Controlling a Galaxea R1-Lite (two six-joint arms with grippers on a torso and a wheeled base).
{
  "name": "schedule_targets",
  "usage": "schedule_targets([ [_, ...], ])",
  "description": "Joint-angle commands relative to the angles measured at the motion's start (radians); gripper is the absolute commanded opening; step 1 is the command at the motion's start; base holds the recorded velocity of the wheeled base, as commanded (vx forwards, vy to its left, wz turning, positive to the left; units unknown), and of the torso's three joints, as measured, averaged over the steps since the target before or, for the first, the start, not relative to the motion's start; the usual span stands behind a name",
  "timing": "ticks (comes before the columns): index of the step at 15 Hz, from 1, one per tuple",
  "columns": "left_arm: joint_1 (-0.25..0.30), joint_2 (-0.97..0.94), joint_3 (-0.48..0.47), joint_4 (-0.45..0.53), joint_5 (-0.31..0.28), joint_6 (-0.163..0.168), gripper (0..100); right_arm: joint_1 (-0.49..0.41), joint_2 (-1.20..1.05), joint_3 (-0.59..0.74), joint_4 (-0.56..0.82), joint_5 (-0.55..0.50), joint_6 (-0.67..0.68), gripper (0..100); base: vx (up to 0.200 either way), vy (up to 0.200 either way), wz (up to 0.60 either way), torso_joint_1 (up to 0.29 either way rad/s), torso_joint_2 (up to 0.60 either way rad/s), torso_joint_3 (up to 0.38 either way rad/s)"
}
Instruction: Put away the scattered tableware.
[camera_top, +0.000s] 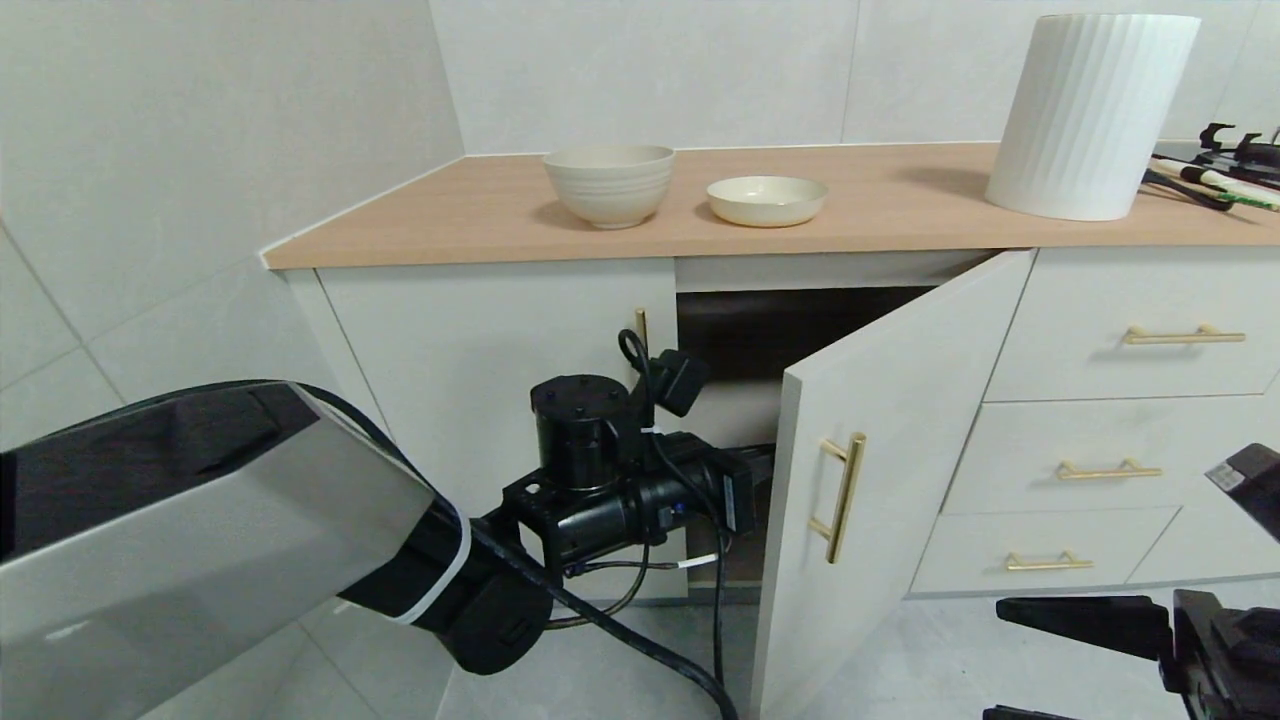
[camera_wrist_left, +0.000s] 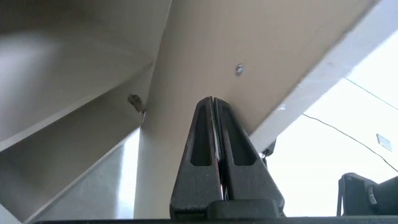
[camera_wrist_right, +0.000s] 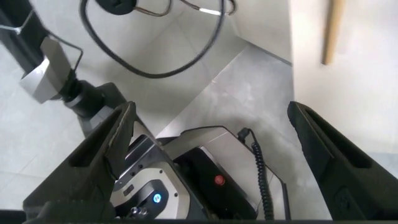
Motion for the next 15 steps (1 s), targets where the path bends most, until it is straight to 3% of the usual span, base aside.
schedule_targets([
  [1, -0.012, 0.006, -0.015, 0.019, 0.009, -0.002, 0, 0.001, 0.002, 0.000, 0.000, 0.000, 0.000, 100, 0.000, 0.000, 0.00, 0.000, 0.00, 0.000],
  [2, -0.017, 0.008, -0.023, 0.028, 0.018, -0.001, 0, 0.001, 0.002, 0.000, 0.000, 0.000, 0.000, 100, 0.000, 0.000, 0.00, 0.000, 0.00, 0.000],
  [4, -0.057, 0.035, -0.079, 0.076, 0.141, -0.001, 0, 0.002, 0.001, 0.000, 0.000, 0.002, 0.000, 100, 0.000, 0.000, 0.00, 0.000, 0.00, 0.000],
  [5, -0.058, 0.037, -0.081, 0.077, 0.144, -0.001, 0, 0.002, 0.001, -0.002, 0.000, 0.002, 0.000, 100, 0.000, 0.000, 0.00, 0.000, 0.00, 0.000],
  [6, -0.106, 0.039, -0.082, 0.080, 0.187, -0.001, 0, 0.013, -0.002, 0.000, 0.000, 0.004, -0.001, 100, 0.000, 0.000, 0.00, 0.000, 0.00, 0.000],
  [8, -0.181, -0.003, -0.040, 0.069, 0.187, -0.002, 0, 0.088, -0.045, 0.012, 0.000, 0.005, -0.001, 100, 0.000, 0.000, 0.00, 0.000, 0.00, 0.000],
  [10, -0.296, -0.096, 0.046, 0.059, 0.152, -0.025, 0, 0.128, -0.117, 0.021, 0.001, 0.089, -0.001, 100, 0.000, 0.000, 0.00, 0.000, 0.00, 0.000],
  [11, -0.334, -0.147, 0.103, 0.042, 0.064, -0.050, 0, 0.126, -0.150, 0.026, 0.001, 0.165, -0.001, 100, 0.000, 0.000, 0.00, 0.000, 0.00, 0.000],
  [12, -0.343, -0.198, 0.166, 0.014, -0.059, -0.071, 0, 0.123, -0.170, 0.026, 0.001, 0.218, -0.003, 100, 0.000, 0.000, 0.00, 0.000, 0.00, 0.000],
  [13, -0.327, -0.210, 0.186, -0.009, -0.109, -0.080, 0, 0.120, -0.170, 0.026, 0.001, 0.217, -0.003, 100, 0.000, 0.000, 0.00, 0.000, 0.00, 0.000],
  [15, -0.245, -0.196, 0.154, -0.018, -0.083, -0.080, 0, 0.119, -0.163, 0.024, 0.001, 0.215, -0.003, 100, 0.000, 0.000, 0.00, 0.000, 0.00, 0.000],
])
